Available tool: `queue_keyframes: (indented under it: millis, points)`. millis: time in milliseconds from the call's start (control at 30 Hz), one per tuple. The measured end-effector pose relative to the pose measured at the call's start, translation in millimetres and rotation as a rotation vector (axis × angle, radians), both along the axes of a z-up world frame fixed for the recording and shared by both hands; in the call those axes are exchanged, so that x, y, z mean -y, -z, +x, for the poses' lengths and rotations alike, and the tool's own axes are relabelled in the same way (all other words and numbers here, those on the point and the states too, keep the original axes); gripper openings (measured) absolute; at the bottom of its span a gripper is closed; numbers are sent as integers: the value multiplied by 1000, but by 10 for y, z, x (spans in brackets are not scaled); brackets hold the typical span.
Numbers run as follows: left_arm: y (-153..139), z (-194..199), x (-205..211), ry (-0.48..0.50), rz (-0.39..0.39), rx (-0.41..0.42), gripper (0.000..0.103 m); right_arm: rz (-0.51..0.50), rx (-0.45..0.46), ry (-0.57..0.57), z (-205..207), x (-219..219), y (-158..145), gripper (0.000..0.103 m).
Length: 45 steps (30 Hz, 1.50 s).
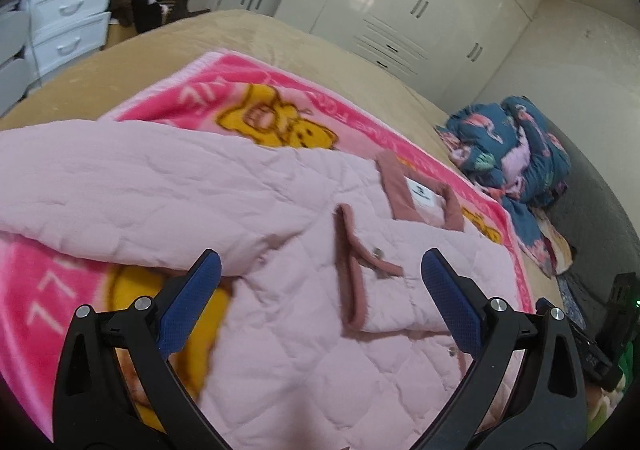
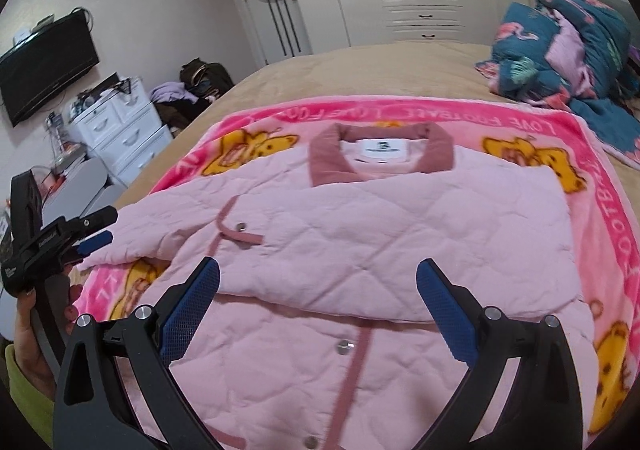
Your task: Fold large clothes
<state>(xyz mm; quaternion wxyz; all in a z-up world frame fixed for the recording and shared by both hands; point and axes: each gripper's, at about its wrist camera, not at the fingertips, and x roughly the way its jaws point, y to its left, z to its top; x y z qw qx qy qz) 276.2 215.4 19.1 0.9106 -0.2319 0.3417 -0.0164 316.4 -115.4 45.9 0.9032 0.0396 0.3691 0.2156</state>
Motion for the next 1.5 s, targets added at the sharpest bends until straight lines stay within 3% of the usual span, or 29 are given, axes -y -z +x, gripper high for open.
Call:
queue_keyframes:
  millis: [433,700,967,1500]
  points:
    - [6,-143,-505,-146,63,-29,94,-31,8,-123,18,-756,32,98]
    - [66,-216,-799,-206,8,-35,94,-44,1,-206,63,-1233,137,98]
    - [229,-260,-1151,-347,34,-105,94,-57,-16,-287,139,-1702,237,98]
    - [670,-465,-1797,-572,-69,-158,94,-142,-49,-429,152,-2440,428,98]
